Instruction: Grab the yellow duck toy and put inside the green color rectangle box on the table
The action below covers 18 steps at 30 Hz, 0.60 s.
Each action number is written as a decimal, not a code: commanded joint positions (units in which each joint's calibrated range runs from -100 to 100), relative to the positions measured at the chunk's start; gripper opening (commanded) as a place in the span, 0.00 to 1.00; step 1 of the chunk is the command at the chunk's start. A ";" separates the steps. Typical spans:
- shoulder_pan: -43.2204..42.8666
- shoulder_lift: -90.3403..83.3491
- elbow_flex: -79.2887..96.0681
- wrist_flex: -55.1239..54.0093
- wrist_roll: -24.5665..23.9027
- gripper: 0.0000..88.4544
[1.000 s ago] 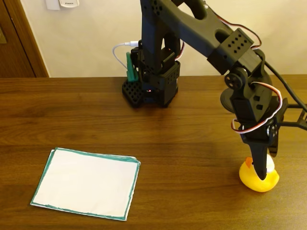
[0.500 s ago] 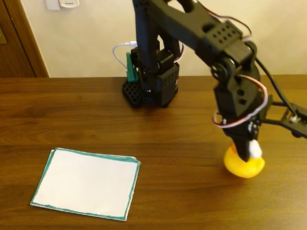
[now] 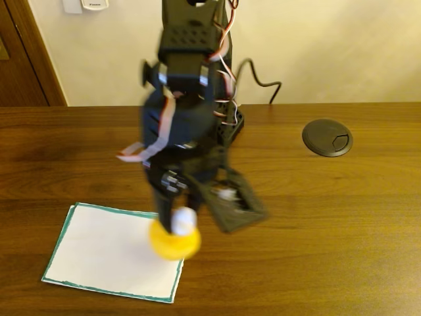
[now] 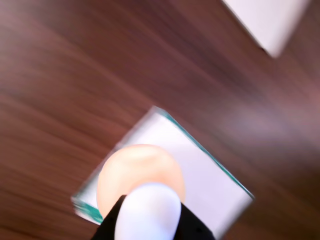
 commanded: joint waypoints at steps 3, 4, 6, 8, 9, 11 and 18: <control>14.18 -5.22 0.03 0.00 2.78 0.00; 15.31 -4.43 0.03 -0.94 3.03 0.00; 16.45 -1.20 0.03 -3.75 3.03 0.00; 17.23 2.29 0.76 -6.90 2.98 0.00; 17.40 3.60 1.40 -8.35 2.98 0.00; 16.53 5.60 2.31 -10.82 2.64 0.00; 17.32 8.92 6.22 -16.53 2.34 0.00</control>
